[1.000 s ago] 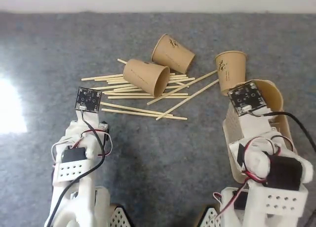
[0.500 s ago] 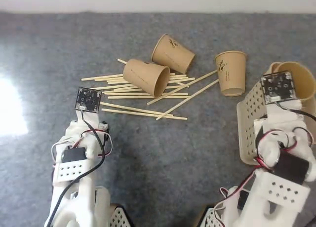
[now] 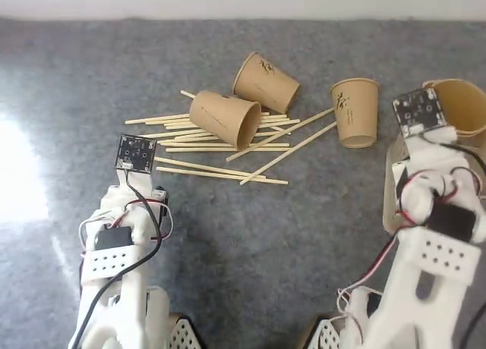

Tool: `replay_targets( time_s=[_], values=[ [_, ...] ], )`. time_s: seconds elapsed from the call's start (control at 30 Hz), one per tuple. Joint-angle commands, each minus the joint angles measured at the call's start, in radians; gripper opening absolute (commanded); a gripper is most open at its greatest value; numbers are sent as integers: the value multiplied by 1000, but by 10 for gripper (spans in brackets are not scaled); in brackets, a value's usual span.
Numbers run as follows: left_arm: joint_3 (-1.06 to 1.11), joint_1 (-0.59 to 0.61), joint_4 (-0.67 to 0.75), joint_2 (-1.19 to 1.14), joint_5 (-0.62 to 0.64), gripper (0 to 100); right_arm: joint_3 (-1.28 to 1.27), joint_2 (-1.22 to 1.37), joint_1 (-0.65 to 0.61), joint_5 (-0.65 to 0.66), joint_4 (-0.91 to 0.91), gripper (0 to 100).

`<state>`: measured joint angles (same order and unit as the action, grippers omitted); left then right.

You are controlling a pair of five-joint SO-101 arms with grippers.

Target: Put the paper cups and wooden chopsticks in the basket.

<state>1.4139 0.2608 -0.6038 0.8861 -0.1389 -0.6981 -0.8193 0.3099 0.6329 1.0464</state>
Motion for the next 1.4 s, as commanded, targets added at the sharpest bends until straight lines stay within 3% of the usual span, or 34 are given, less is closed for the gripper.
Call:
replay_targets(
  time_s=[0.0,0.2,0.4,0.5,0.67,0.77,0.87,1.13,1.37],
  values=[
    [-5,0,21,15,-5,119,52,51,-13,11,-27,7],
    [-5,-2,21,15,-5,119,58,51,-7,-23,2,13],
    [-5,-2,21,15,-5,119,60,10,-27,-44,58,165],
    [-5,-2,21,15,-5,119,61,-90,-58,-44,65,172],
    [-5,-2,21,15,-5,119,118,-263,-225,-44,163,162],
    [-5,-2,21,15,-5,119,138,-259,-326,-48,147,98],
    [-5,-2,21,15,-5,119,137,-147,-349,-52,68,1],
    [-5,-2,23,14,-5,119,255,314,-337,-58,-84,7],
    [7,-34,44,14,-8,119,534,750,-272,-195,-136,7]
  ],
)
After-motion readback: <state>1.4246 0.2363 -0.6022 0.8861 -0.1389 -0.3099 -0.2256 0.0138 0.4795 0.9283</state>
